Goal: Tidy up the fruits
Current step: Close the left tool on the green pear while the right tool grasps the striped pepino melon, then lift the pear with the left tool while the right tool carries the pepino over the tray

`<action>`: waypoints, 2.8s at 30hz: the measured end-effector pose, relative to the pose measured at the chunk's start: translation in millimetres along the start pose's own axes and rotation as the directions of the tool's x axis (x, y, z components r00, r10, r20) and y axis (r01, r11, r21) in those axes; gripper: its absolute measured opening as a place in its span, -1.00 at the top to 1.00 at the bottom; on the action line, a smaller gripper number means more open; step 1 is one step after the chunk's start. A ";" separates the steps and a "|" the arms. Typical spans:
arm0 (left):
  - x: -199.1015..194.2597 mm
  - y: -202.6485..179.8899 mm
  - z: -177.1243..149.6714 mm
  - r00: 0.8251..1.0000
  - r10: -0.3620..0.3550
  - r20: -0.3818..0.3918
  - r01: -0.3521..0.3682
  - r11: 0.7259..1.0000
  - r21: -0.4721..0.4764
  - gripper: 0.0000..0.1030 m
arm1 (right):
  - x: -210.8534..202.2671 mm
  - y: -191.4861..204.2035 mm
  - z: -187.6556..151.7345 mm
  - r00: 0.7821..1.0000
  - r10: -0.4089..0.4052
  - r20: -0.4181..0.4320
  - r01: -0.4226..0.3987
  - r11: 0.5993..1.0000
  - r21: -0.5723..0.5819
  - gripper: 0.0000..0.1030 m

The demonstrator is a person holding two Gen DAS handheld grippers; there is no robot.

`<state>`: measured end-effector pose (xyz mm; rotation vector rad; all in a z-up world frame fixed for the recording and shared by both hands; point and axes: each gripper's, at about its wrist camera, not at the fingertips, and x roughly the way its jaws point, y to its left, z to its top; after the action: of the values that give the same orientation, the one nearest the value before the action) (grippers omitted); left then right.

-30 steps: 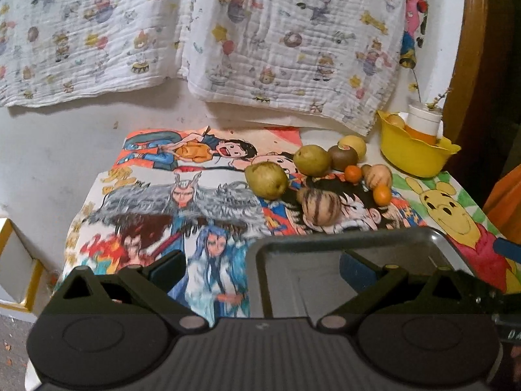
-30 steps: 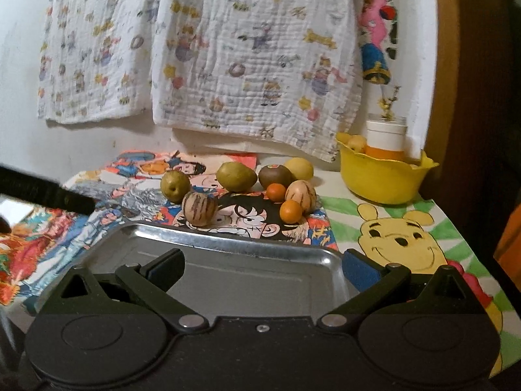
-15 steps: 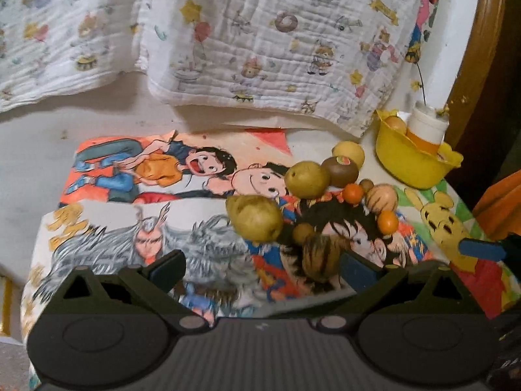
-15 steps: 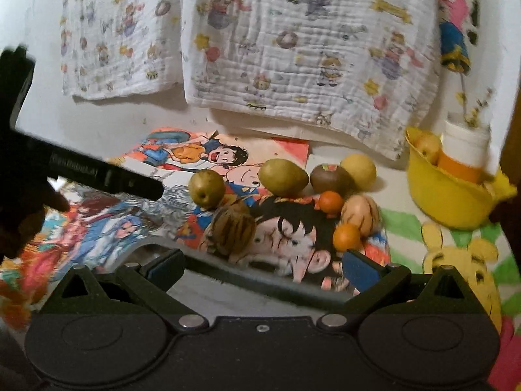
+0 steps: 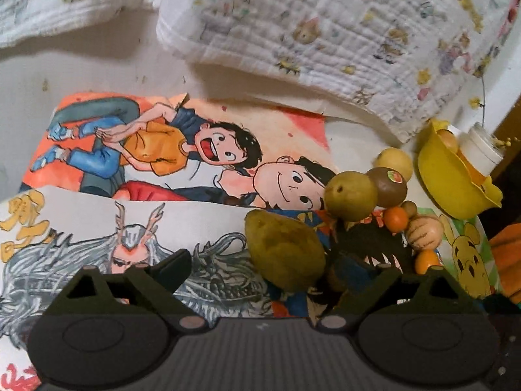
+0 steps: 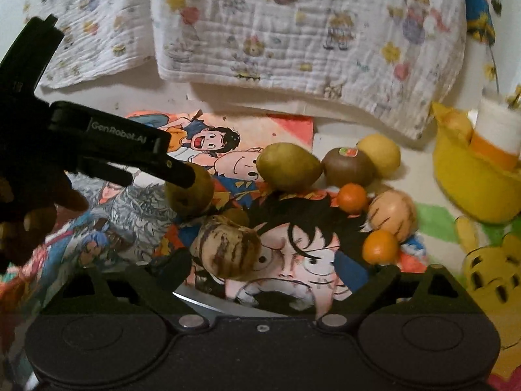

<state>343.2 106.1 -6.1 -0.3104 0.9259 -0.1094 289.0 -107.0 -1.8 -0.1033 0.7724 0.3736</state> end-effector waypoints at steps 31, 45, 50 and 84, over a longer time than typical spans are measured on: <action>39.5 -14.0 15.2 0.999 -0.051 -0.007 0.050 0.998 -0.049 -0.38 | 45.1 13.0 -5.4 0.999 0.047 -0.013 -0.046 0.997 0.063 -0.19; 36.4 -15.0 6.9 0.999 -0.038 0.029 0.037 0.999 0.023 -0.28 | 43.2 18.5 -9.1 1.000 0.023 -0.002 -0.023 1.000 0.011 -0.05; 35.8 -11.8 6.4 0.996 -0.082 0.027 0.081 0.997 0.013 -0.11 | 42.9 19.4 -10.3 1.000 0.019 0.011 -0.019 1.000 -0.002 -0.03; -94.5 -25.8 -98.5 0.986 -0.123 0.111 0.119 0.992 0.042 -0.10 | -85.6 25.6 -72.5 0.992 0.072 0.102 -0.063 0.994 -0.087 -0.01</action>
<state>208.8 81.6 19.2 -0.3368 0.7913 -0.2172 175.6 -124.5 7.3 -0.1355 0.6573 0.4723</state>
